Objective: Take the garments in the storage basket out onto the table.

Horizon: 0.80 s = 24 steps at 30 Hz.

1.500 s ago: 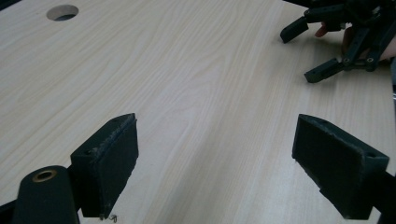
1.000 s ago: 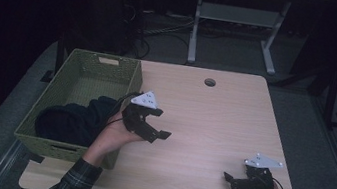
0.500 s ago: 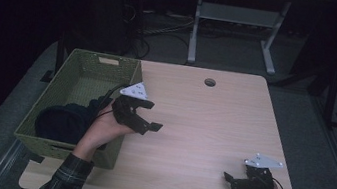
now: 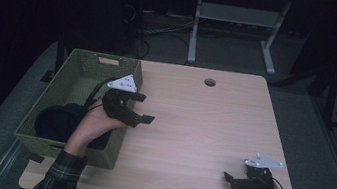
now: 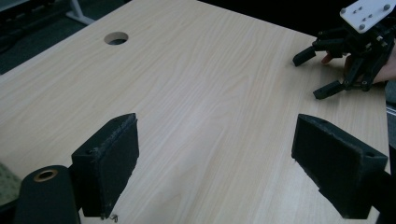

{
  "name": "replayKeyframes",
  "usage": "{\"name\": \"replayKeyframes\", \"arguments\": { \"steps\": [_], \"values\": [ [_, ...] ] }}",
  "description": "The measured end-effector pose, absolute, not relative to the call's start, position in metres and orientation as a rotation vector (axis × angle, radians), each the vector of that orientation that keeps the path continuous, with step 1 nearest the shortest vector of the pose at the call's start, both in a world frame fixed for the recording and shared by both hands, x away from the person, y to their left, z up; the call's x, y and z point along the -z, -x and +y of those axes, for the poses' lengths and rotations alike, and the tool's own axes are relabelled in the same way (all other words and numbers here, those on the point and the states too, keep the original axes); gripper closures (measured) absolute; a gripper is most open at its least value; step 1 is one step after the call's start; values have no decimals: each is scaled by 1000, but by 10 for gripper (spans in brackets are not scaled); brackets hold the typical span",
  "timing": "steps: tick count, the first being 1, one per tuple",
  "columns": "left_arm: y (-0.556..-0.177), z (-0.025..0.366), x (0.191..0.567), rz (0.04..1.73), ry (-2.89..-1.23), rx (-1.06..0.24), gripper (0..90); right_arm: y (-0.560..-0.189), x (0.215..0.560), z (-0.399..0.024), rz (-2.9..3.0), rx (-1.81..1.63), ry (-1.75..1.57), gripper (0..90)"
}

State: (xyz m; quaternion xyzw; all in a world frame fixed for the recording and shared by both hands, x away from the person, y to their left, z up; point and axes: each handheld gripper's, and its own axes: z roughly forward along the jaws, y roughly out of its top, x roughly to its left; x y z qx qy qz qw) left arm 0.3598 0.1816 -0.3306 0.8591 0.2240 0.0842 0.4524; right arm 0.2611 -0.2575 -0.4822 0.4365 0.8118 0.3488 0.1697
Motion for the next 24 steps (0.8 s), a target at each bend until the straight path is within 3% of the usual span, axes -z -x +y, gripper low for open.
{"name": "replayKeyframes", "arguments": {
  "steps": [24],
  "values": [
    [-362, 237, 319, 660, -2096, -313, 144, -261, 482, -257, 2306, -991, -1241, 82]
  ]
}}
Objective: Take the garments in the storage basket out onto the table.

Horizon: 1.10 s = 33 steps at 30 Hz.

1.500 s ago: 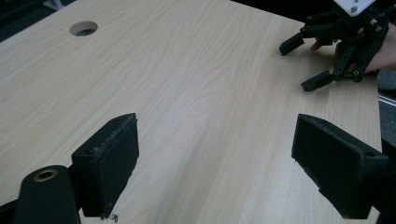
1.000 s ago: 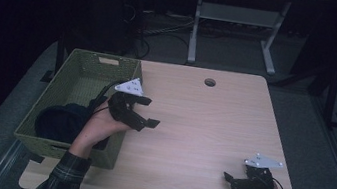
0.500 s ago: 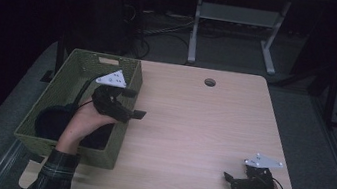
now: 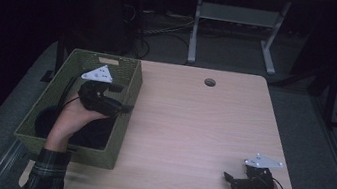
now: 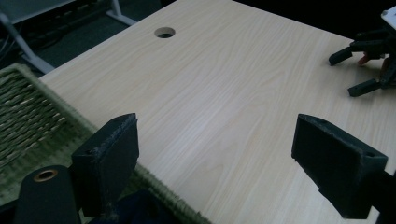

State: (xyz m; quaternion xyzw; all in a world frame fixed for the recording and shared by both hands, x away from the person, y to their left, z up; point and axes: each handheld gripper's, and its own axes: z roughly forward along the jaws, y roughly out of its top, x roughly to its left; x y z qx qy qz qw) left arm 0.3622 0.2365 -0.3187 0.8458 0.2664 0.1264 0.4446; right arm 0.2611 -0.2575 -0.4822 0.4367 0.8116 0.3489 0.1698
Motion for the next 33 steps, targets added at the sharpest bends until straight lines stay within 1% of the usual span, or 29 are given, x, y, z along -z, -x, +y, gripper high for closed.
{"name": "replayKeyframes", "arguments": {
  "steps": [16, 23, 33],
  "values": [
    [-365, 280, 318, 783, -2030, -370, 145, -261, 482, -257, 2305, -992, -1242, 82],
    [-367, 296, 322, 848, -2025, -399, 145, -261, 482, -257, 2306, -993, -1242, 82],
    [-376, 307, 336, 940, -2043, -409, 145, -261, 482, -258, 2306, -992, -1239, 82]
  ]
}}
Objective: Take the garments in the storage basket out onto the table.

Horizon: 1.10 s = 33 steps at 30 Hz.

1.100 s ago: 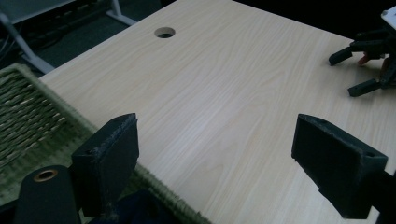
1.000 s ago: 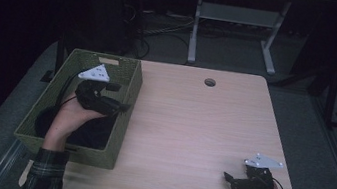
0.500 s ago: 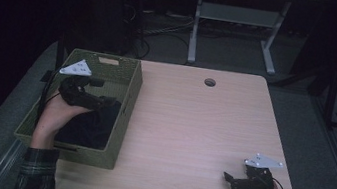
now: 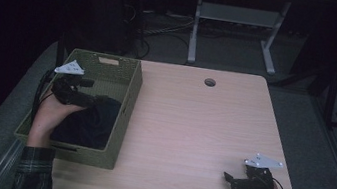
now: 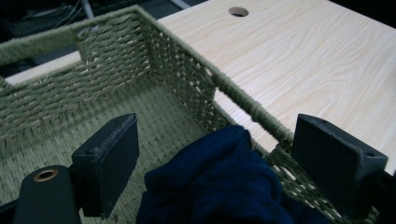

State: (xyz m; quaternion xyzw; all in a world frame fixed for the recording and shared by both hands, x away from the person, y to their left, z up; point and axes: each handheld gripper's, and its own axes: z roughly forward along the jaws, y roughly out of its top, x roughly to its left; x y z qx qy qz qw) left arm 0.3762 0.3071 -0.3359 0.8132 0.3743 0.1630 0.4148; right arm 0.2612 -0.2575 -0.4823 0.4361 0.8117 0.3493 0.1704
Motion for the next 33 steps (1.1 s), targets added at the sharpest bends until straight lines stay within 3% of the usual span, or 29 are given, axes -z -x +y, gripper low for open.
{"name": "replayKeyframes", "arguments": {
  "steps": [24, 33],
  "values": [
    [-398, 298, 379, 1094, -2251, -254, 138, -261, 482, -257, 2306, -992, -1242, 82],
    [-401, 298, 389, 1119, -2253, -199, 138, -261, 482, -257, 2306, -992, -1241, 82]
  ]
}}
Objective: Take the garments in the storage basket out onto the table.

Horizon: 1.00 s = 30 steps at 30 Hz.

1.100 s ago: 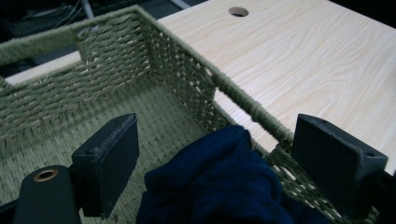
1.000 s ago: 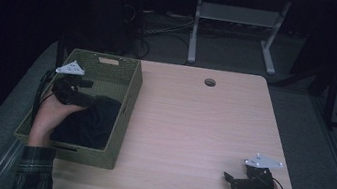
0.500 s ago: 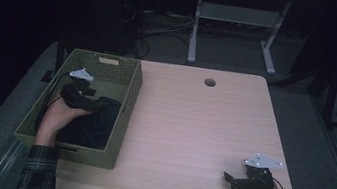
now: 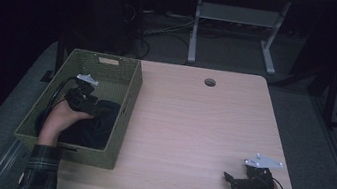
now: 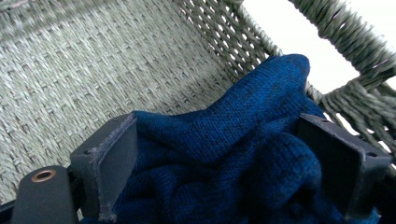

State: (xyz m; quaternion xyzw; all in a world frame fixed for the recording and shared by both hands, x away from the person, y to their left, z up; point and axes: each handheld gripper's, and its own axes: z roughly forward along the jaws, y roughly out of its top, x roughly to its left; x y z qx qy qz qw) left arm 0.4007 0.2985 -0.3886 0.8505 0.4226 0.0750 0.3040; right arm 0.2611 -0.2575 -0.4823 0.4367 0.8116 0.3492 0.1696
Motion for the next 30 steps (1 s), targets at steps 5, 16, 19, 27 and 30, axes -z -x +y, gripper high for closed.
{"name": "replayKeyframes", "arguments": {
  "steps": [5, 16, 19, 27, 30],
  "values": [
    [-401, 299, 392, 1119, -2272, -159, 176, -261, 482, -257, 2306, -993, -1242, 82],
    [-400, 295, 393, 1084, -2342, -102, 586, -261, 482, -257, 2307, -992, -1242, 82],
    [-399, 295, 392, 1075, -2359, -110, 676, -261, 482, -257, 2307, -992, -1242, 82],
    [-395, 300, 380, 1070, -2311, -180, 701, -261, 482, -257, 2306, -992, -1242, 82],
    [-392, 303, 372, 1062, -2280, -217, 702, -261, 482, -257, 2306, -993, -1243, 82]
  ]
}}
